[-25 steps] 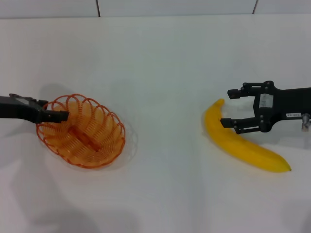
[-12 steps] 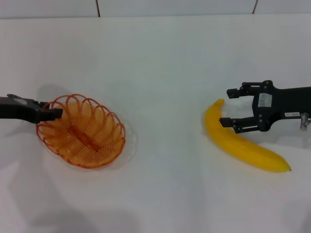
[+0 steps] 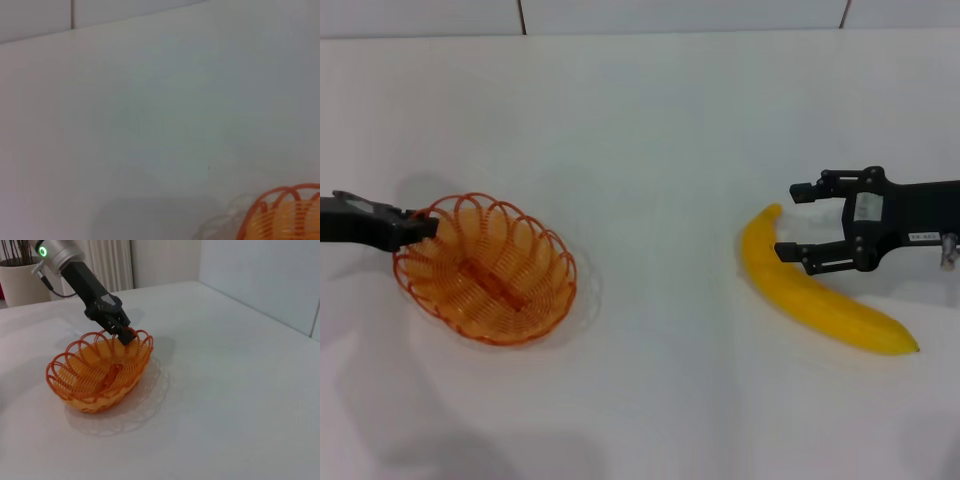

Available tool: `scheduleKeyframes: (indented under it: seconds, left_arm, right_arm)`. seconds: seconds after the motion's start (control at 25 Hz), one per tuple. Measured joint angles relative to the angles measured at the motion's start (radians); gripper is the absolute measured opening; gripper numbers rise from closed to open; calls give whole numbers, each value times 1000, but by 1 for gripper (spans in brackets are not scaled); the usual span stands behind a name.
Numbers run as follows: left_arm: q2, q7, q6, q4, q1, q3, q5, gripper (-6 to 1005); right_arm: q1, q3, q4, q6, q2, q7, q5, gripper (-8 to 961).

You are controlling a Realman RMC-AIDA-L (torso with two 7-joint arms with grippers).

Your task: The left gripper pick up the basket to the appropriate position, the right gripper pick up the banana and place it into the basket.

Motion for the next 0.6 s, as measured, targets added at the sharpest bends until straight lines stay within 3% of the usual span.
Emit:
scheduleKeyframes:
  seconds: [0.44, 0.6]
  left_arm:
    - [2, 48, 63, 4, 1, 2, -50, 60]
    - [4, 81, 102, 25, 3, -2, -118, 61]
  right_arm:
    - [-1, 0, 0, 9, 0, -1, 0, 832]
    - [-1, 0, 0, 9, 0, -1, 0, 831]
